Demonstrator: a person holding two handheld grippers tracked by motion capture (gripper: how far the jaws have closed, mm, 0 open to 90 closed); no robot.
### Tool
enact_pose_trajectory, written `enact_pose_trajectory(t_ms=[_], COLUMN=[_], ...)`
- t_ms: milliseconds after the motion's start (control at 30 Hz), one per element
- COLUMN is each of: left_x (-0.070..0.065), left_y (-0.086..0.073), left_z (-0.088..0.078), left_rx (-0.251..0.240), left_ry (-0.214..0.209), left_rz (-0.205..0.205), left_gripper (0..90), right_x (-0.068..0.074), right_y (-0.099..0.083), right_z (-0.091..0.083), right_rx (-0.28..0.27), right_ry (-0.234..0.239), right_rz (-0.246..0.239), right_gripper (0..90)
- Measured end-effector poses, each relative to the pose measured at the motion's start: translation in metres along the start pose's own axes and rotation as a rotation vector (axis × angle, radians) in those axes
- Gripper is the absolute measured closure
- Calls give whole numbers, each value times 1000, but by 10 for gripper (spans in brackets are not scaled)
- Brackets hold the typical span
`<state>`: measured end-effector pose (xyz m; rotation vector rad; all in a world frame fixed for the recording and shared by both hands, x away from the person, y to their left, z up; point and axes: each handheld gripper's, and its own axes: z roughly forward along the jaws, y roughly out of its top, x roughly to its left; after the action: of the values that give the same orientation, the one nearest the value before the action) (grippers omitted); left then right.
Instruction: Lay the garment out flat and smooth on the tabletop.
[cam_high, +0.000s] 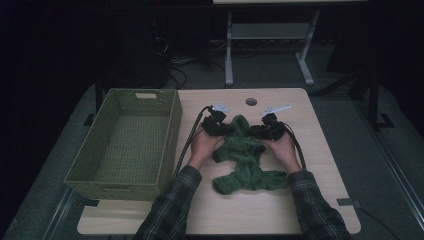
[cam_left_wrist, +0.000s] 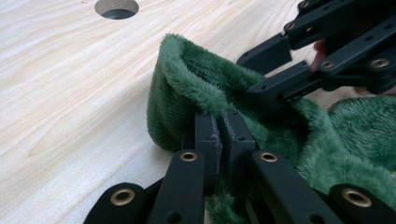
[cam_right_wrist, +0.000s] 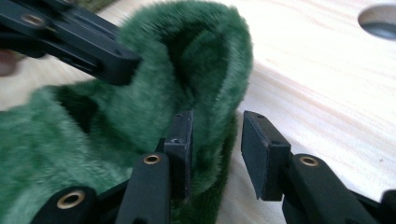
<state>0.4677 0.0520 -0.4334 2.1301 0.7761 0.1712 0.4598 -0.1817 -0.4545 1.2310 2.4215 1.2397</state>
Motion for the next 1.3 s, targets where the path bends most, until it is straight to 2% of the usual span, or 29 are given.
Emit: enact_pose_trajectory(t_ms=[67, 133, 167, 200, 267, 367, 467, 567, 600, 733, 833, 900, 1000, 1167, 1300], left_x=[0, 0, 1, 1, 4, 9, 15, 20, 21, 22, 22, 21, 17, 6, -10], left_y=[0, 0, 0, 0, 0, -3, -8, -14, -16, -22, -23, -22, -20, -18, -27], left_z=[0, -1, -2, -2, -3, 0, 5, 11, 13, 20, 17, 10, -5, -26, -38], left_rx=[2, 10, 17, 17, 26, 48, 72, 90, 98, 113, 99, 83, 49, 29, 17], left_ry=[7, 27, 48, 48, 69, 98, 123, 144, 145, 152, 155, 160, 172, 149, 123], left_rz=[4, 14, 16, 16, 14, -4, -26, -49, -52, -58, -72, -71, -75, -56, -37], left_gripper=[860, 860, 860, 860, 860, 861, 861, 861, 861, 838, 707, 635, 550, 484, 479], right_x=[0, 0, 0, 0, -4, -13, -19, -23, -23, -24, -23, -23, -22, -19, -13], right_y=[-1, -1, -1, -1, 0, -2, -6, -10, -12, -15, -16, -15, -15, -17, -22], right_z=[3, 3, 1, 1, -6, -12, -10, -5, -4, 1, 1, -5, -16, -34, -47], right_rx=[11, 14, 20, 20, 0, -15, 9, 32, 38, 61, 58, 43, 0, -29, -33], right_ry=[-11, -37, -56, -56, -99, -121, -135, -151, -151, -150, -128, -112, -95, -78, -48], right_rz=[13, -5, -17, -17, -24, -3, 4, -9, 2, -4, -1, 2, -2, -13, -32], right_gripper=[762, 854, 864, 864, 868, 868, 868, 868, 868, 860, 752, 685, 631, 625, 626])
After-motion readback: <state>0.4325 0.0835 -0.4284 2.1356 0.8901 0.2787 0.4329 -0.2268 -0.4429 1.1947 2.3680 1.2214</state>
